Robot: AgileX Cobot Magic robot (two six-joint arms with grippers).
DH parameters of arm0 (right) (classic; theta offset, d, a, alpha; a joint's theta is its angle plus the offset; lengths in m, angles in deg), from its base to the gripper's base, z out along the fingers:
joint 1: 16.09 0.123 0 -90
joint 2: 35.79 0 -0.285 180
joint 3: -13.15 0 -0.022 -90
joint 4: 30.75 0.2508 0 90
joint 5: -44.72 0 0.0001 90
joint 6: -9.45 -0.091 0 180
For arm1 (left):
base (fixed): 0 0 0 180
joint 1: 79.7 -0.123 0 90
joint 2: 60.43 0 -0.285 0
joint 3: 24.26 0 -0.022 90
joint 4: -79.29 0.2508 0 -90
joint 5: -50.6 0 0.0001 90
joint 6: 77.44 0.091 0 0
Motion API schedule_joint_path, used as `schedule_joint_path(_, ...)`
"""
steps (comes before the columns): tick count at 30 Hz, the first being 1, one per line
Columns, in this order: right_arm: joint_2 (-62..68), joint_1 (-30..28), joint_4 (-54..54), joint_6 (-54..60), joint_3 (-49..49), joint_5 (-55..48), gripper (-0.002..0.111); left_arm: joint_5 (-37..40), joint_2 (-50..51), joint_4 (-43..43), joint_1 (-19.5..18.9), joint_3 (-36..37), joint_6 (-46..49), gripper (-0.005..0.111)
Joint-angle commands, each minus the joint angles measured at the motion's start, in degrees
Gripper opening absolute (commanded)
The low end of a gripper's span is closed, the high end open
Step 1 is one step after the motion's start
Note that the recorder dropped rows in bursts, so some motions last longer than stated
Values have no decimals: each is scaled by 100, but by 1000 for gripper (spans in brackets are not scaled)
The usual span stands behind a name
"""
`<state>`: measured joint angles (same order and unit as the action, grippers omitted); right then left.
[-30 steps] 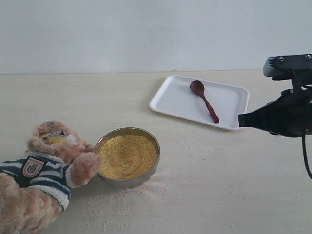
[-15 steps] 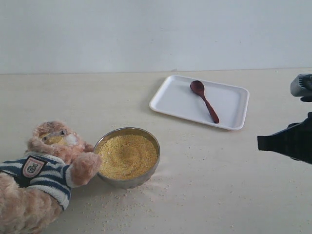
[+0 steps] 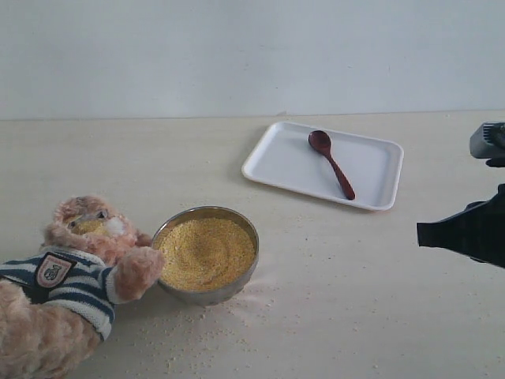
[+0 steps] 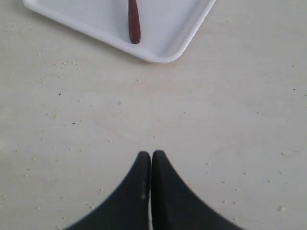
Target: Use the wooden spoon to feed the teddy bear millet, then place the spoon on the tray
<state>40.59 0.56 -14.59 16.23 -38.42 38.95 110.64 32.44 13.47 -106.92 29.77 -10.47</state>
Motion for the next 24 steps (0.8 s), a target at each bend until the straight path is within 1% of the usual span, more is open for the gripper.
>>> schedule_joint_path(1,-255,-12,9,-25,-35,11,0,120,-43,-76,-14,-19,27,5)
schedule_joint_path(5,-912,-12,9,-25,-35,11,0,120,-43,-76,-14,-19,27,5)
schedule_joint_path(10,-2618,-12,-14,18,-35,39,0,120,-43,-76,-14,-19,27,5)
schedule_joint_path(13,-3269,-12,-26,35,-35,28,0,120,-43,-76,-14,-19,27,5)
schedule_joint_path(15,-3537,-12,-26,130,-35,-292,0,120,-43,-76,-14,-19,27,5)
schedule_joint_path(17,-3918,-12,-105,155,-35,-968,0,120,-43,-76,-14,-19,27,5)
schedule_joint_path(19,-4214,-12,-227,155,-35,-1334,0,120,-43,-76,-14,-19,27,5)
schedule_joint_path(20,-4322,-12,-254,155,-78,-1345,0,120,-43,-76,-14,-19,27,5)
schedule_joint_path(22,-4688,-12,-297,145,-396,-1187,0,120,-43,-76,-14,-19,27,5)
schedule_joint_path(24,-5196,-12,-297,1,-1109,-674,0,120,-43,-76,-14,-19,27,5)
